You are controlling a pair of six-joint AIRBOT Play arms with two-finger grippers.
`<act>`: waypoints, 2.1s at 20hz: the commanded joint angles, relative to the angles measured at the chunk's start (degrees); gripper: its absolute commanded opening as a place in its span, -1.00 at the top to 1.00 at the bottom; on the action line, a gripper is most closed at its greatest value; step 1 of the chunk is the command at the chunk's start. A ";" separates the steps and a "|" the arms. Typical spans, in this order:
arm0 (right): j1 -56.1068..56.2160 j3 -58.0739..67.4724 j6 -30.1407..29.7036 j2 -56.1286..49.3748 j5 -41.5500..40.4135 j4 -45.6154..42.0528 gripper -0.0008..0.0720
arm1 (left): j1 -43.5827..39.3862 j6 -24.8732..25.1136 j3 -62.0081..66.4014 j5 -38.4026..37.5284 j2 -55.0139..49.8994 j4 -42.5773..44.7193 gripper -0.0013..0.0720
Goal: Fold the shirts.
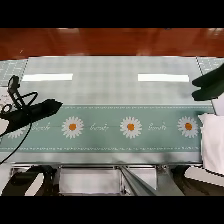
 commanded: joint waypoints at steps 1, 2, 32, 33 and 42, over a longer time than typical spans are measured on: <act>-6.69 -3.74 0.76 2.64 6.58 -6.71 0.92 | 0.24 1.46 0.00 3.58 -0.02 0.04 0.92; -8.09 -5.05 0.79 4.07 6.56 -8.22 0.92 | 0.44 1.92 0.00 4.26 -0.02 0.04 0.92; -13.16 -44.24 -13.46 25.22 -27.36 3.06 0.92 | 5.60 12.00 19.56 10.80 -13.70 0.07 0.92; -6.19 -44.02 -14.34 24.63 -30.69 2.75 0.92 | 5.57 12.02 24.35 7.82 -16.20 0.07 0.92; 50.27 -35.60 -6.14 7.32 -42.51 -25.40 0.92 | -6.08 -2.29 54.18 -13.35 -37.11 22.16 0.93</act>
